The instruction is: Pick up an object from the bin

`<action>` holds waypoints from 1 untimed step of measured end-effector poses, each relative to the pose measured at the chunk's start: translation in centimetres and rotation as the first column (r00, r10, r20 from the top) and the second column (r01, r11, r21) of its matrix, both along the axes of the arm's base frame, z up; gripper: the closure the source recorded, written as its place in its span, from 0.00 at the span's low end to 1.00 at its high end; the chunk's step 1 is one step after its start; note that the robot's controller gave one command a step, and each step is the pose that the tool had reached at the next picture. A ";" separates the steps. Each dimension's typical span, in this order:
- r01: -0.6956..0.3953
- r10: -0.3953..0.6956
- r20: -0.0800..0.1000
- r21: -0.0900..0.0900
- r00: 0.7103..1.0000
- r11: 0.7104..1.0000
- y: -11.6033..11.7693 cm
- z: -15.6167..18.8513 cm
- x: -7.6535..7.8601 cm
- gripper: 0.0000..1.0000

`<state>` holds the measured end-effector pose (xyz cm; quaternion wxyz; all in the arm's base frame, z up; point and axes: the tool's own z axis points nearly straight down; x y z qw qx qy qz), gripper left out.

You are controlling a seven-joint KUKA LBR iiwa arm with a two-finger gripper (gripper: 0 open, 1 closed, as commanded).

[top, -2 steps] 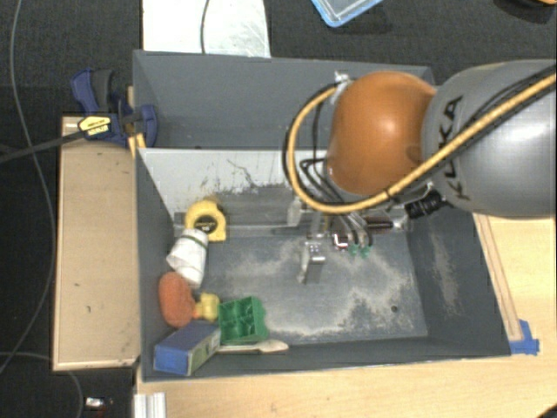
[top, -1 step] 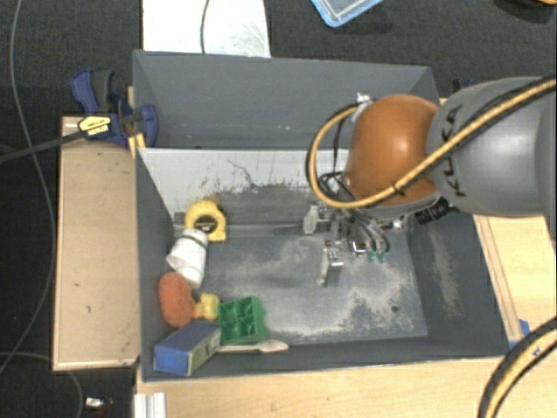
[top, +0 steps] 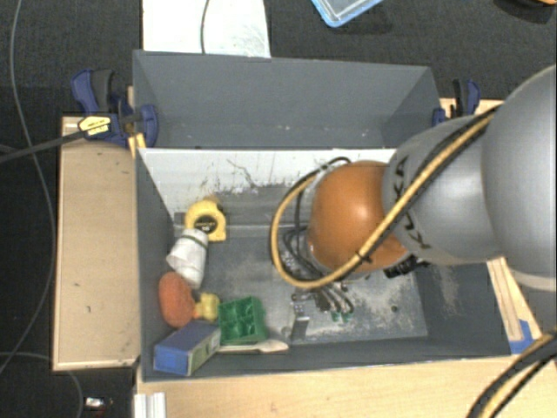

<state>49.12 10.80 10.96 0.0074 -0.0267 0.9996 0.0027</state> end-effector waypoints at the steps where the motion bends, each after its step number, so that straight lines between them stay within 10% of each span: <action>1: 0.017 -0.017 -0.006 -0.002 1.000 1.000 2.4 -1.8 -1.0 0.00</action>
Offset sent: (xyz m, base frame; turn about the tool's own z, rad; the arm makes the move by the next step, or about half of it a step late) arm 0.0108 0.0675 -0.0396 0.1066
